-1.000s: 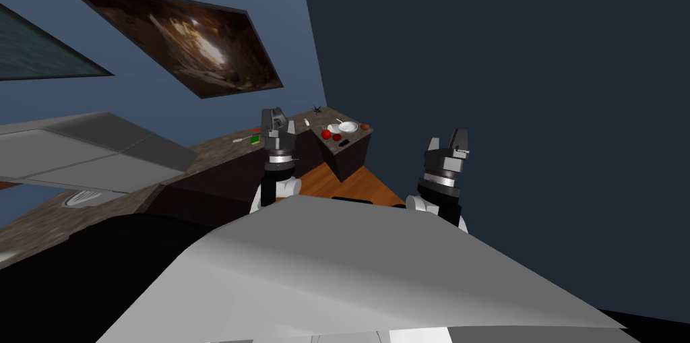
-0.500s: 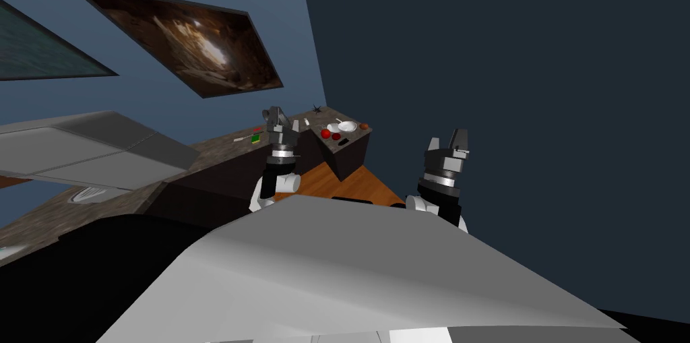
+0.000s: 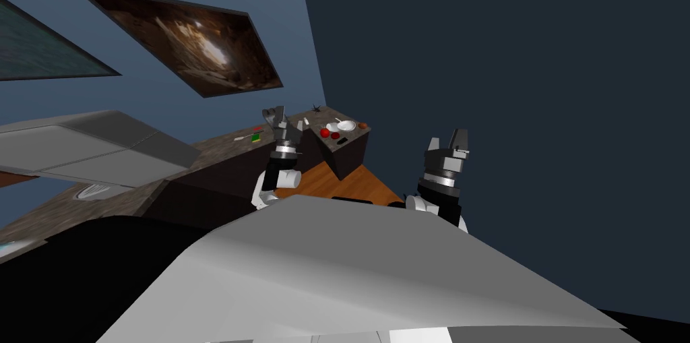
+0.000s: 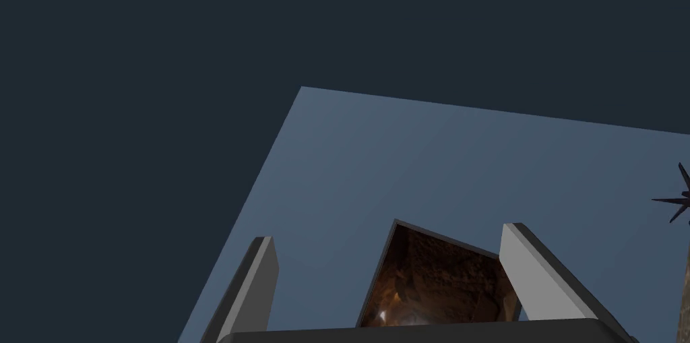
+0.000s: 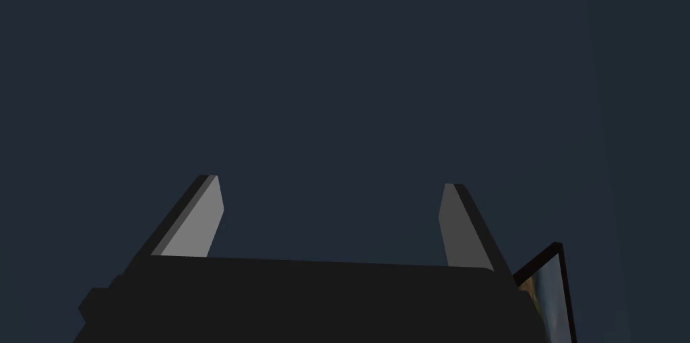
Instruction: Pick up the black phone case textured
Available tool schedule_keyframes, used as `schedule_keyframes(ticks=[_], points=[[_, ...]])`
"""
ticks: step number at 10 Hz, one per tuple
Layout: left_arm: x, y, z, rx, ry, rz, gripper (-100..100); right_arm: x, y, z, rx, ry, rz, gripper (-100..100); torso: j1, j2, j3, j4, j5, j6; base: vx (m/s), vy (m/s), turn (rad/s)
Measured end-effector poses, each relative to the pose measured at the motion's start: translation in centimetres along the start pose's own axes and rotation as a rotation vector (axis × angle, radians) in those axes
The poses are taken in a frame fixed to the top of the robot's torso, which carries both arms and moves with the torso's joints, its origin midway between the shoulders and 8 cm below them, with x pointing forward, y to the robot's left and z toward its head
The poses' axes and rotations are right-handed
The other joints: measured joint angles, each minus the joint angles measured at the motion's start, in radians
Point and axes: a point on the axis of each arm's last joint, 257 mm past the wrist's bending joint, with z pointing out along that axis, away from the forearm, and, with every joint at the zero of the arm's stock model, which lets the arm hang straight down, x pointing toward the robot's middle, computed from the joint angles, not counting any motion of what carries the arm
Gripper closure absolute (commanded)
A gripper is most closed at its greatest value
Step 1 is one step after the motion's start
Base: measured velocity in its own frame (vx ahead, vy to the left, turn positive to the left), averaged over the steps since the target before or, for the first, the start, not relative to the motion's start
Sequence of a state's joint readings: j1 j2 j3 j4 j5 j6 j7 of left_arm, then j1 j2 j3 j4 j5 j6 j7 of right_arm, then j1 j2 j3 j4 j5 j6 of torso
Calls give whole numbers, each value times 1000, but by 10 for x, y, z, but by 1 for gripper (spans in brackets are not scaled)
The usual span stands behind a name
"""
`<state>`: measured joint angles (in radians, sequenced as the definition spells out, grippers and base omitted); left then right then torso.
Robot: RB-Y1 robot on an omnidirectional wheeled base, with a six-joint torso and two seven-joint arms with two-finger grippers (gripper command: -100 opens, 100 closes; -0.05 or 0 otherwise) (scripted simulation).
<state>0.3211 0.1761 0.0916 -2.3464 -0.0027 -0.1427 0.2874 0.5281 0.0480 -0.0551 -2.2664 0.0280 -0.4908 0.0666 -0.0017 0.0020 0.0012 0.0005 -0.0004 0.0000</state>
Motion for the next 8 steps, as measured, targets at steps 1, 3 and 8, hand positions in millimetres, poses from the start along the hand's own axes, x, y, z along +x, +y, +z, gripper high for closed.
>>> schedule_keyframes(ticks=[1,3,8], points=[[-2,5,1,-18,-5,-6,-100,0,0,0,0,0,0,0,1,-1,-1,0,0,0,-16,-29,-5],[-4,13,7,-54,-16,-38,-100,0,0,0,0,0,0,0,0,-1,-1,0,0,0,-25,-30,-6],[-13,40,19,-146,-54,-119,-100,0,0,0,0,0,0,0,1,-1,-1,0,0,0,-15,-17,-5]])
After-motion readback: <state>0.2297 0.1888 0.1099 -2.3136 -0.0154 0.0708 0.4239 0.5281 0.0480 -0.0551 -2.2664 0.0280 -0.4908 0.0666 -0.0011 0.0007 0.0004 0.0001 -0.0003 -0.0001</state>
